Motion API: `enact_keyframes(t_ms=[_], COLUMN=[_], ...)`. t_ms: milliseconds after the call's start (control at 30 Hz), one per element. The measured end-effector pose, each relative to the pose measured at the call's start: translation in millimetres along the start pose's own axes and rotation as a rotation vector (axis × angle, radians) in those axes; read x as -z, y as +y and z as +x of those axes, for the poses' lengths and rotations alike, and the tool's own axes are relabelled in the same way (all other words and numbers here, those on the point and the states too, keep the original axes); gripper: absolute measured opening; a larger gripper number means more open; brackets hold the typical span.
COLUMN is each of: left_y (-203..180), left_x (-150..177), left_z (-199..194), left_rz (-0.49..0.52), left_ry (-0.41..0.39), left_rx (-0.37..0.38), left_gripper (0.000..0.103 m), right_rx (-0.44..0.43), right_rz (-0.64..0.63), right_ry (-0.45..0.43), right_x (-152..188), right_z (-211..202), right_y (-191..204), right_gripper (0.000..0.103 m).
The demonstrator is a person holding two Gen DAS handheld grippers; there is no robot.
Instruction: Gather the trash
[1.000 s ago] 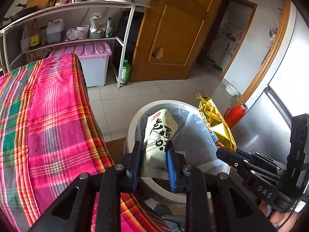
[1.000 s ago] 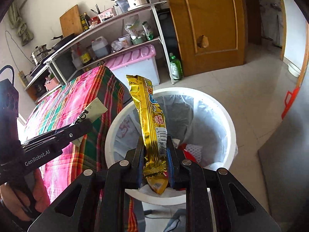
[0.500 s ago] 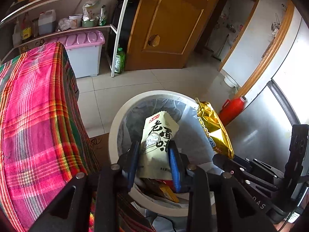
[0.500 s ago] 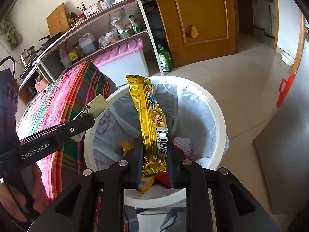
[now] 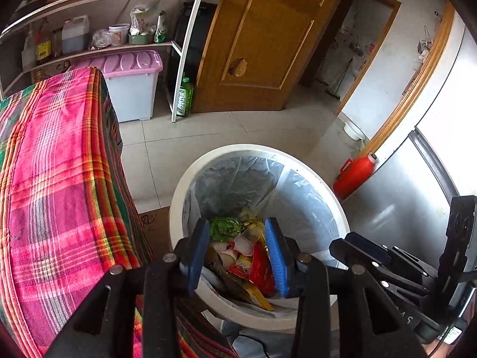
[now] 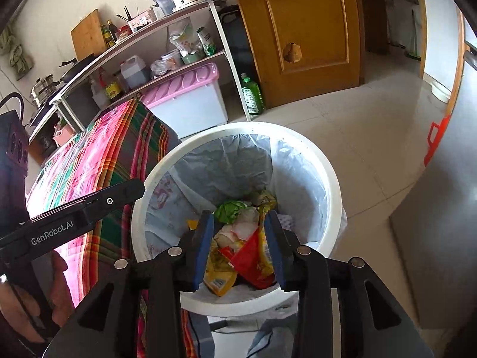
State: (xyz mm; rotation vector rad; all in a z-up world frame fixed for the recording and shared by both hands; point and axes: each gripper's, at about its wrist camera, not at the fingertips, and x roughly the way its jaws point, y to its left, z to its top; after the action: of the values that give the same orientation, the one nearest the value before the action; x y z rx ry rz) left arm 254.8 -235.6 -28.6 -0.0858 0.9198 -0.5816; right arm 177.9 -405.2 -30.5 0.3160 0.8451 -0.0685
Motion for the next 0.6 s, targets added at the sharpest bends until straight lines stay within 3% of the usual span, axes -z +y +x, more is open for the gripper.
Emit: enact_keyframes(t_ms=[600], left_y=[18], left_x=[27], left_z=[-79], left_rz=[0.029], left_ry=[-0.151], left_rx=[-0.048], left_gripper=[0.044], right_rx=[-0.033], right_rz=[-0.075], right_ry=[-0.116], right_x=[19], right_z=[-50], right_y=[49], right_gripper=[0.037])
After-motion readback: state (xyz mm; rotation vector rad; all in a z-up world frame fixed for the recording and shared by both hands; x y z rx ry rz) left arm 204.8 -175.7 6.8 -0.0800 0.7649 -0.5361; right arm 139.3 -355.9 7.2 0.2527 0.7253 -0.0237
